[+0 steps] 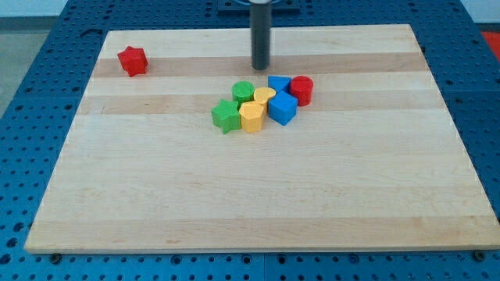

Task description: Move the red star slightly to the down

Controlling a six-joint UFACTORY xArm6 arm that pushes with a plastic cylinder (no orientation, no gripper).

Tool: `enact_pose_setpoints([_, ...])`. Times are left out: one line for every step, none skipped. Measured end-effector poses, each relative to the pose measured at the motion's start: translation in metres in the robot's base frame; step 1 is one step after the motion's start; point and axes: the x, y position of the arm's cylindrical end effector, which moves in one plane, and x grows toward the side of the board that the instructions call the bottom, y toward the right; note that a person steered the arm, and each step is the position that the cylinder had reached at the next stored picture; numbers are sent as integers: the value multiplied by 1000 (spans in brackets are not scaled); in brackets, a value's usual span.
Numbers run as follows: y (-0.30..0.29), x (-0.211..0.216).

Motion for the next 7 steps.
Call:
enact_pose_setpoints([-77, -33])
enact_pose_setpoints([-157, -44])
enact_pose_setpoints([-205, -26])
enact_pose_setpoints([-243, -15])
enact_pose_setpoints([-256, -15])
enact_pose_setpoints([-256, -16])
enact_pose_setpoints([-256, -43])
